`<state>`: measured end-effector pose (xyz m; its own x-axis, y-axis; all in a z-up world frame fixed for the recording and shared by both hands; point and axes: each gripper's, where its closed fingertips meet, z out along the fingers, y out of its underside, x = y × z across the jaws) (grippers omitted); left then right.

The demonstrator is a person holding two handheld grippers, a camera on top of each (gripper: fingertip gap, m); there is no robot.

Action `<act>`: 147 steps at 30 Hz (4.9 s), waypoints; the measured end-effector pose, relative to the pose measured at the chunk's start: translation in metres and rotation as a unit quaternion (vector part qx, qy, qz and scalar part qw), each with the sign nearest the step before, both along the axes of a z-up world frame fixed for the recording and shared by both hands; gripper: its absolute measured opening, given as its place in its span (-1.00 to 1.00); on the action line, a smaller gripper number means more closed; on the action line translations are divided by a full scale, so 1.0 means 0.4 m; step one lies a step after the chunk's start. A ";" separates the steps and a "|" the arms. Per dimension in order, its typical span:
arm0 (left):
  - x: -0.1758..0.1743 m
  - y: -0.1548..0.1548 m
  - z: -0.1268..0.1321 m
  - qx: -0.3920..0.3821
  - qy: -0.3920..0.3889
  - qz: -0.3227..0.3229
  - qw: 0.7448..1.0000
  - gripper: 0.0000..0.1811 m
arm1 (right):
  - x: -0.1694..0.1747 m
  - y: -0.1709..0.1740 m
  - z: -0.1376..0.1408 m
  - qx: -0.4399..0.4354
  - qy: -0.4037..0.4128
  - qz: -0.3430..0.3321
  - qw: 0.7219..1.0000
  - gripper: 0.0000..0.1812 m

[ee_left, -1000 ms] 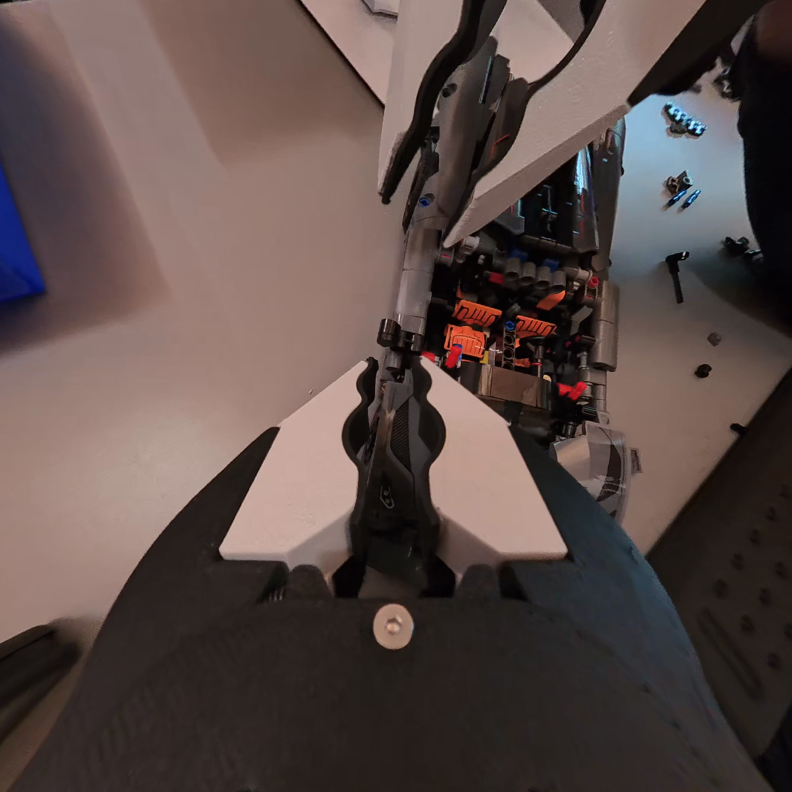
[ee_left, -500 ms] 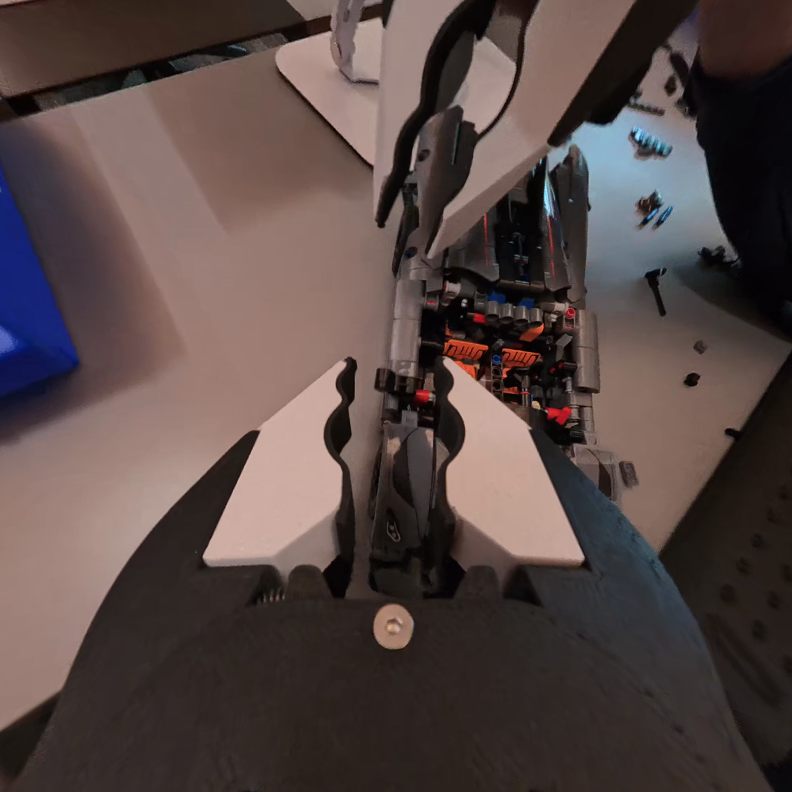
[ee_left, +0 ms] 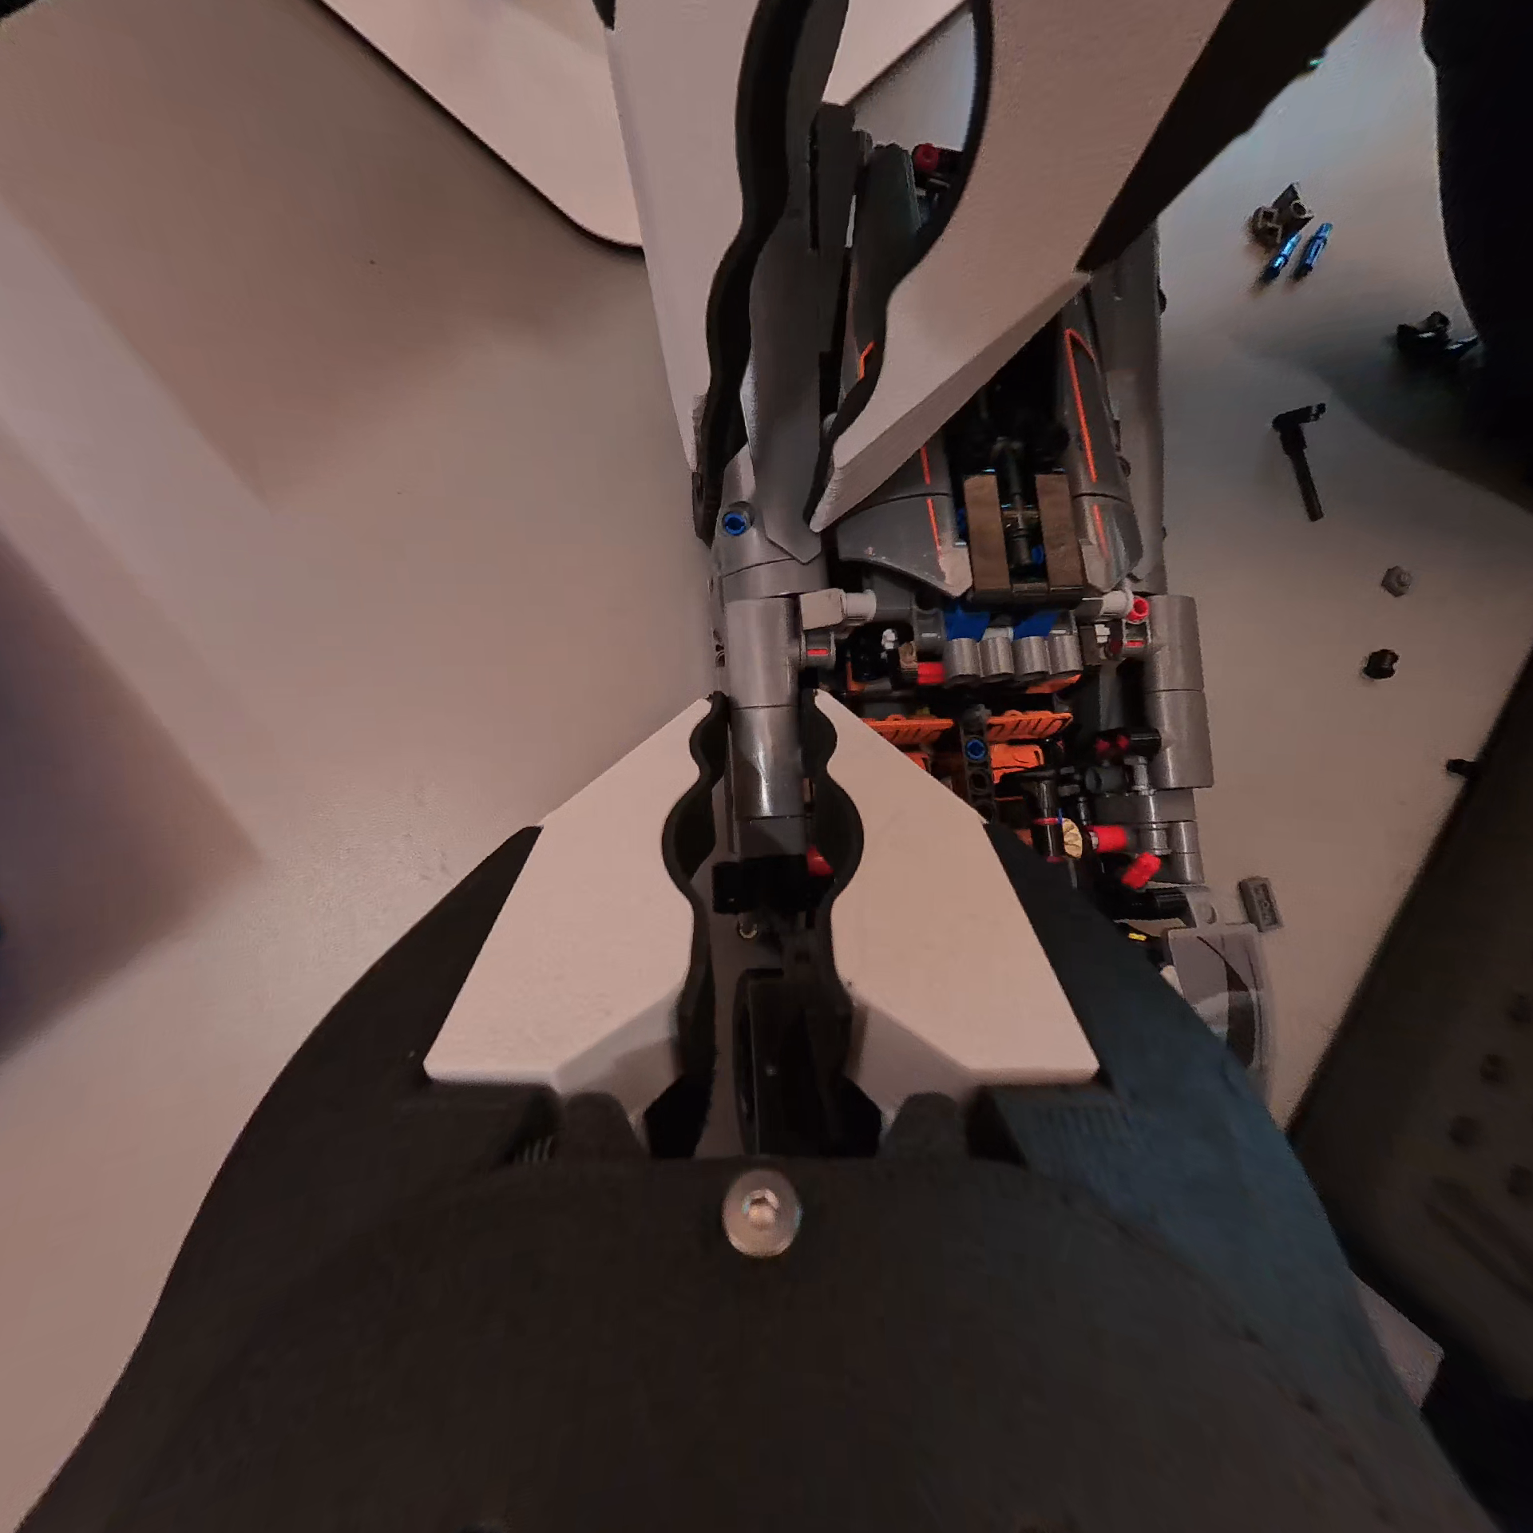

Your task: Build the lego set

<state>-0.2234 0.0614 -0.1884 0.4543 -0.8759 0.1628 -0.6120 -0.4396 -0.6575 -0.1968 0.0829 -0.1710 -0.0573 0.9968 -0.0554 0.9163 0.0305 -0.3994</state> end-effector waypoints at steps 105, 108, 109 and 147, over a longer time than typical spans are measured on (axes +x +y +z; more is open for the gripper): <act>-0.038 -0.066 -0.089 -0.113 -0.016 -0.036 0.993 -1.00 | 0.531 -0.403 -0.068 0.015 0.037 -0.131 0.991 -0.70; -0.037 -0.065 -0.088 -0.111 -0.018 -0.037 0.993 -1.00 | 0.499 -0.414 -0.054 0.022 0.064 -0.111 0.992 -0.70; -0.035 -0.064 -0.088 -0.110 -0.019 -0.037 0.993 -1.00 | 0.489 -0.415 -0.052 0.027 0.068 -0.106 0.992 -0.71; 0.072 -0.124 -0.087 -0.107 -0.023 -0.113 0.987 -1.00 | 0.505 -0.288 -0.025 0.087 0.138 -0.205 0.965 -0.72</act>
<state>-0.1947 0.0119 -0.2231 0.2382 -0.8974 0.3715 -0.6824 -0.4268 -0.5935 0.0053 -0.0322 -0.1809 0.3556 0.9315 0.0767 0.7254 -0.2233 -0.6512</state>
